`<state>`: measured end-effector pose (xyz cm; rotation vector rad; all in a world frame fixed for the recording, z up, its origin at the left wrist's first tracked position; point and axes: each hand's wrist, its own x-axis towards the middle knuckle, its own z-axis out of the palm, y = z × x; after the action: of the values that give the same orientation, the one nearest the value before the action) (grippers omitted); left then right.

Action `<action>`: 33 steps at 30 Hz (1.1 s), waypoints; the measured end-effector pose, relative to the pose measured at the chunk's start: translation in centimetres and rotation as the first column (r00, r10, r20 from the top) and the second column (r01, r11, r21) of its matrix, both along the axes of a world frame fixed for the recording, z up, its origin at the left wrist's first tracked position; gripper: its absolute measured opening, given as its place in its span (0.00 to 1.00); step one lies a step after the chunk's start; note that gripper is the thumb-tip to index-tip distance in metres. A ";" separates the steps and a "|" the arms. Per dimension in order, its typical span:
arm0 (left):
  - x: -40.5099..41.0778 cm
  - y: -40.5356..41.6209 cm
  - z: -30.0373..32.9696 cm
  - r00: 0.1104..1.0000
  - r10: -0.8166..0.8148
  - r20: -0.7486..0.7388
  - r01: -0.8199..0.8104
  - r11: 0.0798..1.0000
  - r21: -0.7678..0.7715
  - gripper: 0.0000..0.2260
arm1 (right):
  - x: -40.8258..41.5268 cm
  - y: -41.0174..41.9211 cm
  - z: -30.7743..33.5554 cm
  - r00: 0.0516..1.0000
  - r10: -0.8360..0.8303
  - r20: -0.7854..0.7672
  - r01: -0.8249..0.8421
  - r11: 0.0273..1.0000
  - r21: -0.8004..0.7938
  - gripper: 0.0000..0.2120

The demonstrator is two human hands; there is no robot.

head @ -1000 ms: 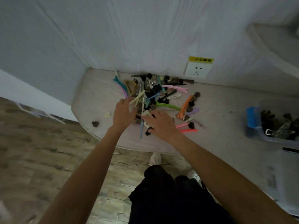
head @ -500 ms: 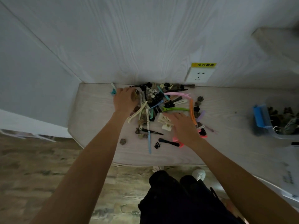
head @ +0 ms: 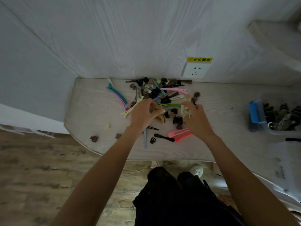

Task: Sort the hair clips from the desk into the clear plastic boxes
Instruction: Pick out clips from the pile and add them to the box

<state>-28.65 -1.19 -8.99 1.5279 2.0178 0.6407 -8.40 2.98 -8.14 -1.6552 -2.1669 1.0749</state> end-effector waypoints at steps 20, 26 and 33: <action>16.2 3.5 8.5 0.944 -0.148 0.294 0.115 0.985 0.127 0.08 | 19.5 -1.0 4.3 0.841 -0.397 -0.367 0.423 0.906 -0.012 0.17; 29.9 9.2 8.2 0.939 -0.131 0.319 0.086 0.985 0.152 0.05 | 29.7 2.3 5.3 0.835 -0.474 -0.279 0.518 0.849 0.106 0.19; 34.9 11.8 5.0 0.930 -0.312 -0.191 0.278 0.942 -0.187 0.16 | 33.6 6.9 4.9 0.962 -0.251 0.110 0.203 0.922 0.330 0.23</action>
<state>6.22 10.62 -4.03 1.8217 1.8811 0.1948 25.15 9.90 -3.29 -1.8228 -2.0344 0.5208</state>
